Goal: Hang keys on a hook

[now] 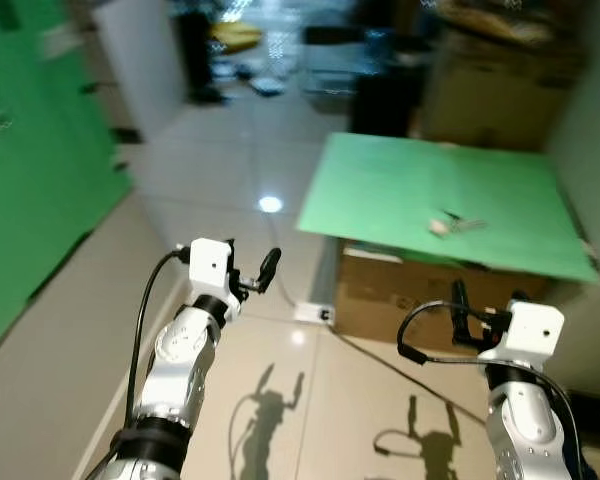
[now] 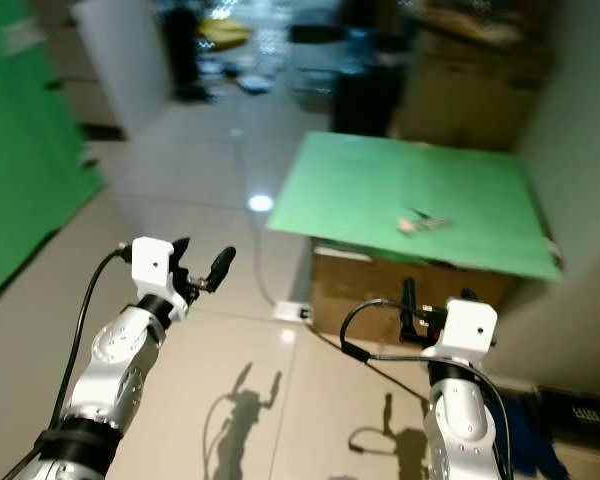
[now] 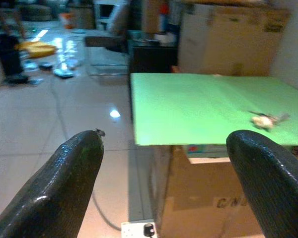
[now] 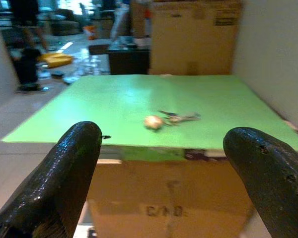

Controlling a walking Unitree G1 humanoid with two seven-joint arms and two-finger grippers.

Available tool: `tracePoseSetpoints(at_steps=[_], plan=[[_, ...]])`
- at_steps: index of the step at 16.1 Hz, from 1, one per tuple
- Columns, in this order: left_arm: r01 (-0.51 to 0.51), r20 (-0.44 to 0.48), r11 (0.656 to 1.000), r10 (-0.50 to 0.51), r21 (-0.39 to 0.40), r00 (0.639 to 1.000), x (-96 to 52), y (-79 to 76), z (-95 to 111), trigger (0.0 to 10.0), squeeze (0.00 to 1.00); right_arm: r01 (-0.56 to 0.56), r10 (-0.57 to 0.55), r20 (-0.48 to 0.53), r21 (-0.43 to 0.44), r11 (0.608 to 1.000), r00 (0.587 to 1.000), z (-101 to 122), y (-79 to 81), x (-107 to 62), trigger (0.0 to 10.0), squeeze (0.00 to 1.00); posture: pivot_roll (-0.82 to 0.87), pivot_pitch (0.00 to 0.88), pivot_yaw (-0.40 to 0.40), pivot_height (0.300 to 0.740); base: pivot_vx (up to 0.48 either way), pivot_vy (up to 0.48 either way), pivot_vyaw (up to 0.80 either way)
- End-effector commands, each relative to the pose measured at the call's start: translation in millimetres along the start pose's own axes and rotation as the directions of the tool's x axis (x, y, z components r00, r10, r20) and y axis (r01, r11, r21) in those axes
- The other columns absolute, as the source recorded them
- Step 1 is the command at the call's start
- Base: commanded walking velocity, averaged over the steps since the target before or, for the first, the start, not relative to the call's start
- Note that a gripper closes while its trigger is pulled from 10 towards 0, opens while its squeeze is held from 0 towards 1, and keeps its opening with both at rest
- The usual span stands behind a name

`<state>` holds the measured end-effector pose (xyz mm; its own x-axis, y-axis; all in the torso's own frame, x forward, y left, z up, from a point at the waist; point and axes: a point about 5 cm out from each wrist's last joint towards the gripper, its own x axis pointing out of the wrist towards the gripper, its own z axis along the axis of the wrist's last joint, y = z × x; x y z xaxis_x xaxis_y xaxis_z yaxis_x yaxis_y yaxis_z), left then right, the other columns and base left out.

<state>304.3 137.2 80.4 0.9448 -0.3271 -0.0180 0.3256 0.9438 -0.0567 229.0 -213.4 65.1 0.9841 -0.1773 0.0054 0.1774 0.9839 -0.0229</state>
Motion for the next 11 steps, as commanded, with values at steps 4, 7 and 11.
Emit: tracePoseSetpoints(at_steps=[4, 7, 11], plan=[[0.004, -0.005, 1.000, -0.004, 0.004, 1.000, 4.6, -2.2, 2, 10.0, 0.08, -0.021, 0.021, -0.004, -0.028, 0.999, 1.000, 2, 1.8, 6.7, 10.0, 0.00, -0.14, 0.000, 0.046, 0.740, 0.120, 0.000, -0.36], [-0.001, 0.015, 1.000, 0.001, 0.004, 1.000, 5.3, -5.1, 4, 10.0, 0.00, -0.033, 0.033, 0.000, -0.036, 0.999, 0.999, 5, 2.6, 11.0, 10.0, 0.00, -0.14, 0.000, 0.038, 0.740, 0.480, 0.000, 0.00], [0.034, 0.030, 0.999, -0.034, 0.018, 0.999, 3.8, -12.3, 4, 10.0, 0.00, -0.036, 0.036, 0.000, -0.041, 0.999, 0.999, 5, 2.2, 11.6, 10.0, 0.00, -0.14, 0.000, 0.038, 0.740, 0.480, 0.000, 0.00]])
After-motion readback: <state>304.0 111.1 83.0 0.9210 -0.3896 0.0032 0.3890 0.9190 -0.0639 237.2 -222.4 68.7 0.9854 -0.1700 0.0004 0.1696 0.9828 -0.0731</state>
